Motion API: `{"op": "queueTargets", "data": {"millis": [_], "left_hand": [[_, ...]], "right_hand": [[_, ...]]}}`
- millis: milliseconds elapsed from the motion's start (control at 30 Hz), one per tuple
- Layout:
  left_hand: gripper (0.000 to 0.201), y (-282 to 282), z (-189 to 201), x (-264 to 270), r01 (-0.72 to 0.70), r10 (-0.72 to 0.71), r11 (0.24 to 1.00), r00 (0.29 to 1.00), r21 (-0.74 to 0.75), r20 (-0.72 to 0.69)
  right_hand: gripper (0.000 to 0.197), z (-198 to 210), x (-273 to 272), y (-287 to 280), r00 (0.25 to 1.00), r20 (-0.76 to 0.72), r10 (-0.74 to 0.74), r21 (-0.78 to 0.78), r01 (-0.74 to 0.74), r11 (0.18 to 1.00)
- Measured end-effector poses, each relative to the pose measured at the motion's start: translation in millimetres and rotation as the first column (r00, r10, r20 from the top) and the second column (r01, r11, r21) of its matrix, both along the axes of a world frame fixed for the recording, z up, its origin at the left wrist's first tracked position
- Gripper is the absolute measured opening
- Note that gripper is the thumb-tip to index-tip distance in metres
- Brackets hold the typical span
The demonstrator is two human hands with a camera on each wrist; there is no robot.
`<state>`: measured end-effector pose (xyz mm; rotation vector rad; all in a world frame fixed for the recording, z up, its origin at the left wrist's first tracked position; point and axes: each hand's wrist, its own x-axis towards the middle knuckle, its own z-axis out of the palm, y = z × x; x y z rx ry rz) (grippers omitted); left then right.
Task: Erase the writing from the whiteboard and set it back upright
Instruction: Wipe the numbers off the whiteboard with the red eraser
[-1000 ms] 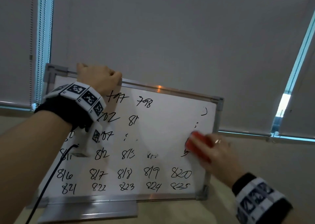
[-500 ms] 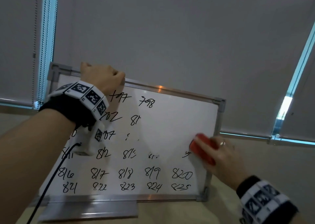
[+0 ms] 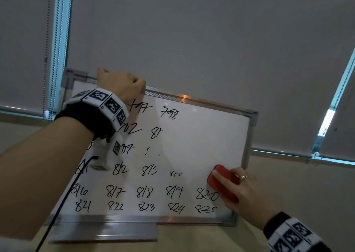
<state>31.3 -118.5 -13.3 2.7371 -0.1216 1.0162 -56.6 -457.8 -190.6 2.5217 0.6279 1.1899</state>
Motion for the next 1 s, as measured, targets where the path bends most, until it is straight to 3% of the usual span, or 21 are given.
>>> {"op": "queueTargets", "data": {"millis": [100,267,333,500,633,700,767,866,933,1000], "left_hand": [[0.044,-1,0,3,0.006,-0.006,1.000,1.000,0.001,-0.003],[0.044,-1,1,3,0.004,-0.004,1.000,1.000,-0.010,-0.014],[0.043,-1,1,3,-0.002,0.002,1.000,1.000,0.002,-0.030],[0.043,-2,3,6,-0.010,0.010,1.000,0.996,0.001,-0.084],[0.042,-2,3,11,-0.009,0.009,1.000,0.997,0.005,-0.076],[0.042,-1,2,12,-0.010,0.010,1.000,0.997,0.010,-0.071],[0.044,-1,2,11,-0.007,0.007,1.000,0.998,0.007,-0.064],[0.045,-1,2,11,-0.016,0.017,1.000,0.999,0.014,-0.051],[0.045,-1,2,11,-0.023,0.024,1.000,0.998,0.019,-0.052],[0.045,-2,2,11,-0.021,0.022,1.000,0.998,0.015,-0.062]], "right_hand": [[0.053,33,12,-12,0.991,0.135,0.025,-0.078,-0.015,0.997],[0.061,75,31,-19,0.980,0.151,-0.130,0.339,0.073,0.938],[0.062,60,33,-11,0.984,0.149,-0.100,0.362,0.040,0.931],[0.064,-8,22,-15,0.992,0.116,0.051,-0.014,-0.050,0.999],[0.058,-1,22,-24,0.982,0.155,0.108,-0.267,-0.063,0.962],[0.054,18,25,-24,0.982,0.180,0.057,-0.203,-0.020,0.979],[0.056,30,27,-19,0.982,0.185,-0.035,-0.021,0.040,0.999],[0.064,17,26,-7,0.980,0.169,-0.104,0.137,0.082,0.987],[0.067,-2,25,-6,0.984,0.173,-0.051,0.057,0.042,0.998],[0.070,-19,21,-10,0.991,0.124,0.042,-0.187,-0.019,0.982]]}}
